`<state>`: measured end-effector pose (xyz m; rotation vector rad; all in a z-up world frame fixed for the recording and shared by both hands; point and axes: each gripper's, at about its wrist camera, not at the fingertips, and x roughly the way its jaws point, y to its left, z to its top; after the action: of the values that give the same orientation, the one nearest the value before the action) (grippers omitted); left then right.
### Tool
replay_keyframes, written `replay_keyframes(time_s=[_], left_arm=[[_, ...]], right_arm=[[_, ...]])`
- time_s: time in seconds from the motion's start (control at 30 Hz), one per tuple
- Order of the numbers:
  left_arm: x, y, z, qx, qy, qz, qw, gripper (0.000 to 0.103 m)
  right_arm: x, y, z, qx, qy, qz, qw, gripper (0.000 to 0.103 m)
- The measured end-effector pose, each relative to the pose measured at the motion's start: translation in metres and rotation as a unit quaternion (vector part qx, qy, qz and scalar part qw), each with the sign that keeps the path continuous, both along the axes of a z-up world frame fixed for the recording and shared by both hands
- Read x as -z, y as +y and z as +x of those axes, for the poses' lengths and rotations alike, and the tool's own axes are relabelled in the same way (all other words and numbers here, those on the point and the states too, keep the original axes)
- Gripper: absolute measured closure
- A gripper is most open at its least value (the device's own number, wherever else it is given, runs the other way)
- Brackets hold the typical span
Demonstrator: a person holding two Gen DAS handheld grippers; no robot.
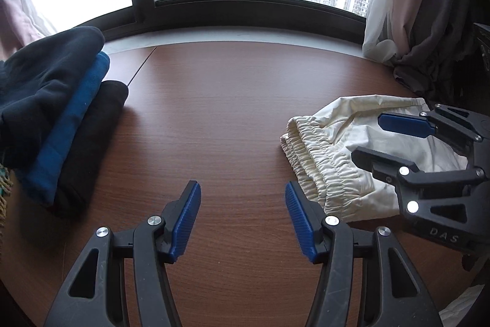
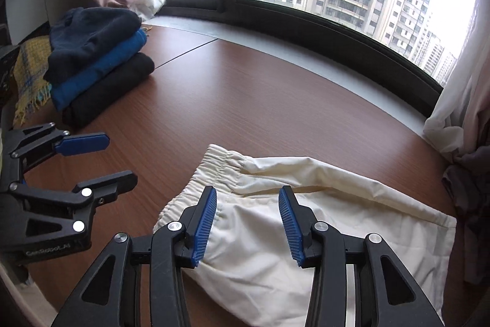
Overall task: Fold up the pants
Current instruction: 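Move the right tool down to the shorts' elastic waistband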
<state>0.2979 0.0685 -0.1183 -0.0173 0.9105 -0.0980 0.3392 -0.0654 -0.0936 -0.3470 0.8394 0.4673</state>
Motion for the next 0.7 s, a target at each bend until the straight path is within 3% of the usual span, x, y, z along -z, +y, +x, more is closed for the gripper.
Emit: replay_keyframes(time_s=[0.1, 0.27, 0.47, 0.7], left_arm=[[0.002, 0.005, -0.009, -0.006, 0.006, -0.007, 0.9999, 0.046], [0.01, 0.014, -0.017, -0.008, 0.014, -0.014, 0.9998, 0.046], [0.019, 0.02, -0.02, -0.008, 0.026, -0.022, 0.9994, 0.046], [0.025, 0.022, -0.016, 0.0, 0.034, -0.027, 0.999, 0.046]], right_arm=[[-0.001, 0.018, -0.026, -0.037, -0.032, -0.034, 0.998, 0.051], [0.009, 0.038, -0.047, -0.088, -0.042, -0.074, 0.992, 0.045], [0.026, 0.048, -0.057, -0.118, -0.049, -0.135, 0.983, 0.045], [0.039, 0.053, -0.056, -0.12, -0.053, -0.159, 0.979, 0.045]])
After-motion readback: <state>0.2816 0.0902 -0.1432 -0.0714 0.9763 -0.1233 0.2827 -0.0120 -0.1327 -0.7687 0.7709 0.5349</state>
